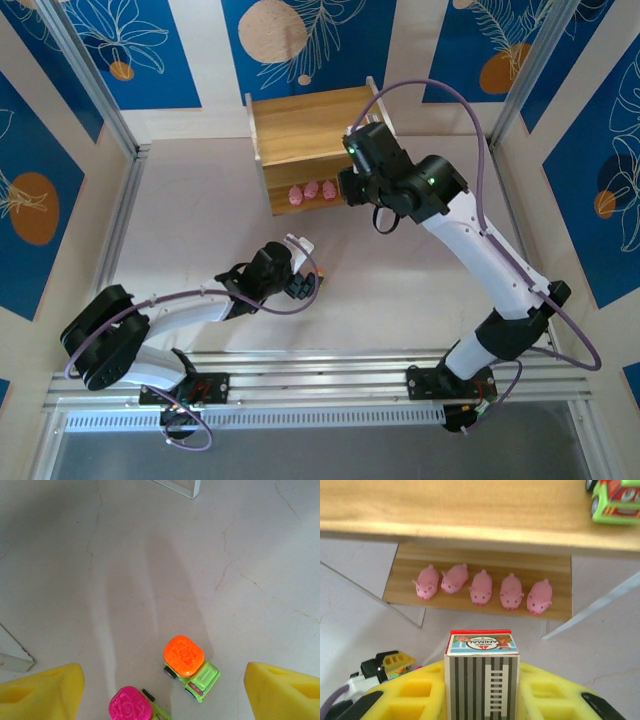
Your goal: Place and organize the plastic toys onto the shelf
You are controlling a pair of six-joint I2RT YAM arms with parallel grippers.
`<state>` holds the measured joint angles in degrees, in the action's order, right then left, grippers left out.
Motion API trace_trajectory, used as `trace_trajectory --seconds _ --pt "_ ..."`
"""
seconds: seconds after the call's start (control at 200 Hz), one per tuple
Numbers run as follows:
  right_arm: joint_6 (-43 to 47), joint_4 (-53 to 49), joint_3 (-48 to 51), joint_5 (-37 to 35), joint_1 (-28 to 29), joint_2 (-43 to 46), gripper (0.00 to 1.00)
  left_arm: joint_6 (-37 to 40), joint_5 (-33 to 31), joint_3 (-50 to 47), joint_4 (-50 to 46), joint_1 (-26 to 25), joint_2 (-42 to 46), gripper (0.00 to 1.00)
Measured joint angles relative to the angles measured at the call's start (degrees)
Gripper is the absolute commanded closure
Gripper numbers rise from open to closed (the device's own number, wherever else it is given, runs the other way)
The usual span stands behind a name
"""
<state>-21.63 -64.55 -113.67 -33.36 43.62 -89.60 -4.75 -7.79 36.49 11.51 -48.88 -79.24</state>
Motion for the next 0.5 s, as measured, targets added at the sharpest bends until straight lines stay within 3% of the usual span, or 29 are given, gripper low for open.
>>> trace_trajectory --seconds 0.495 --pt "8.1 -5.8 -30.4 -1.3 -5.3 -19.6 0.71 0.4 -0.2 0.0 0.0 0.0 0.0 0.17"
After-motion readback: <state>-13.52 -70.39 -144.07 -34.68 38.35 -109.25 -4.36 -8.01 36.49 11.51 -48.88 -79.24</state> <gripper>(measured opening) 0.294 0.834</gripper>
